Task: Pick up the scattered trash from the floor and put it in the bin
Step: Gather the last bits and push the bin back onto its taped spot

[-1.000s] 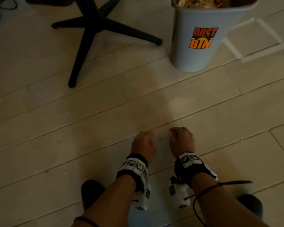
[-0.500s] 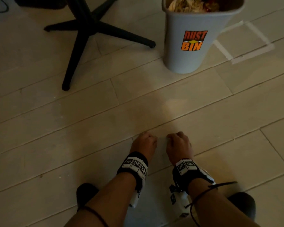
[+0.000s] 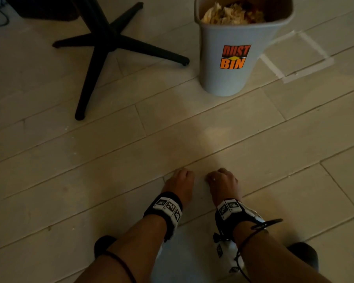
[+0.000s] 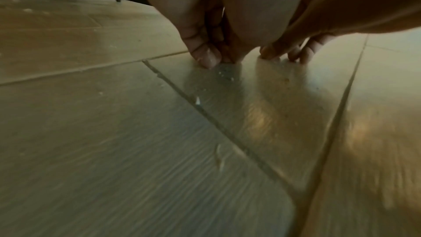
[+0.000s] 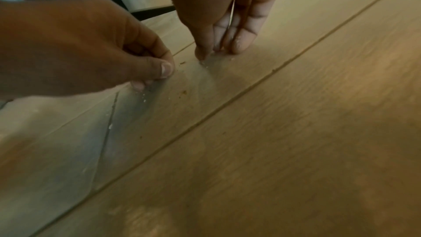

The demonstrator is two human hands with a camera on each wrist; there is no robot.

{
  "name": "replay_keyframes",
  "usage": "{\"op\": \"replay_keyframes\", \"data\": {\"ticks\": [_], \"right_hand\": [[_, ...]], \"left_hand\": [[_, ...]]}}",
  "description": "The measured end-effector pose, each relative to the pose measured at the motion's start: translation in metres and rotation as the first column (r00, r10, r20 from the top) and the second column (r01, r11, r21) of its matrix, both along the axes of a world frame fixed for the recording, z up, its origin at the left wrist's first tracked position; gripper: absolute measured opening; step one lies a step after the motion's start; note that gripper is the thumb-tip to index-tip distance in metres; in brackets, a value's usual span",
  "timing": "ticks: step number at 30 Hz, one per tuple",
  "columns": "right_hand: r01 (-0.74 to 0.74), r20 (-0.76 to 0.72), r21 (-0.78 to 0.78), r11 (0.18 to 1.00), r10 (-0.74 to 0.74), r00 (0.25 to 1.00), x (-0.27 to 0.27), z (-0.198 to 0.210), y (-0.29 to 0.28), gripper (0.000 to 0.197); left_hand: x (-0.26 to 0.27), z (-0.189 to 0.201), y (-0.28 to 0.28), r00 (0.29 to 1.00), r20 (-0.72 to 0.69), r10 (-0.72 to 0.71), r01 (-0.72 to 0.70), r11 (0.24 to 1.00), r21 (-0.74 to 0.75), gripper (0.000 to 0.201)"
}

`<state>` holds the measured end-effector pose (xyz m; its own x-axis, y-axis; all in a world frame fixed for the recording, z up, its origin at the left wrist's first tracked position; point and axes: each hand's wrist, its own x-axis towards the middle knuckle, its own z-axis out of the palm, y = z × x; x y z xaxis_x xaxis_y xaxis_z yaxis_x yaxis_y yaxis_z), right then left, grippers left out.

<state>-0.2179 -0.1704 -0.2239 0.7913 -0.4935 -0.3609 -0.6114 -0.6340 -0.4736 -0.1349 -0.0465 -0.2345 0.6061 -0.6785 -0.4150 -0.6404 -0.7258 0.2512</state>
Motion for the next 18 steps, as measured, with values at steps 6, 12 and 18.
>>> {"op": "replay_keyframes", "data": {"ticks": [6,12,18], "right_hand": [[-0.145,-0.111,-0.187,0.972,0.126,0.986,0.005,-0.001,0.018,0.024],[-0.013,-0.138,-0.100,0.995,-0.001,0.990,0.019,0.006,0.003,0.026],[0.357,0.467,0.122,0.926,-0.371,0.803,0.080,0.093,-0.060,0.015]], "left_hand": [[0.030,0.016,-0.017,0.980,-0.054,0.189,-0.197,0.940,-0.278,0.013],[0.092,0.094,-0.079,0.965,0.011,0.263,-0.190,0.724,-0.663,0.008],[0.156,0.198,-0.151,0.958,0.065,0.278,-0.077,0.471,-0.879,0.010]]}}
